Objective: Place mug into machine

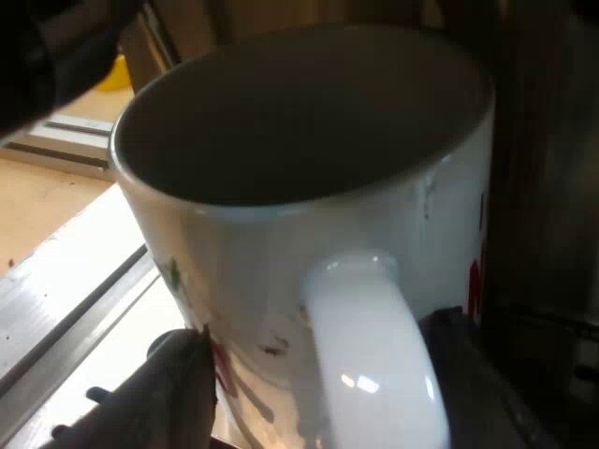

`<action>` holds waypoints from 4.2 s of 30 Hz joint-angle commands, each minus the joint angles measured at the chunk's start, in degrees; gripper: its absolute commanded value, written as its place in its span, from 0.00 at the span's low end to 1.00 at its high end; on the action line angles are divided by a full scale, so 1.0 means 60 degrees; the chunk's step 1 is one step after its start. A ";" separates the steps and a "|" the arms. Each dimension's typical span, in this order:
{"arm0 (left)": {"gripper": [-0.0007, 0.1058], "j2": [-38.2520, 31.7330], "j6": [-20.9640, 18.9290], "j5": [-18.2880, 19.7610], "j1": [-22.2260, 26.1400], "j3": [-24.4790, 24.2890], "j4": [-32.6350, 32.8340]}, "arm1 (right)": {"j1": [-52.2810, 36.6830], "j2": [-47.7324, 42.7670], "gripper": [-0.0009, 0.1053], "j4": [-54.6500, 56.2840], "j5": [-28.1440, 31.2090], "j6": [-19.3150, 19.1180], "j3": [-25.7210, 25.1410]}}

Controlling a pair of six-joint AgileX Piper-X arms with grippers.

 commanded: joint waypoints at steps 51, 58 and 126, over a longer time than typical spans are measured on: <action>0.80 -0.0032 0.0168 0.0246 -0.0034 -0.4772 0.3863 | 0.3663 -0.5945 0.01 0.4612 0.4195 -0.0950 -0.0209; 0.80 -0.0032 -0.0390 0.0246 -0.0034 -0.4772 0.3863 | 0.3223 -0.4746 0.01 0.4609 0.4289 -0.0950 -0.1017; 0.80 0.2740 -0.1018 -0.1254 0.0018 -0.6623 0.4245 | 0.2008 -0.8010 0.58 1.2177 0.3513 0.0280 -0.2484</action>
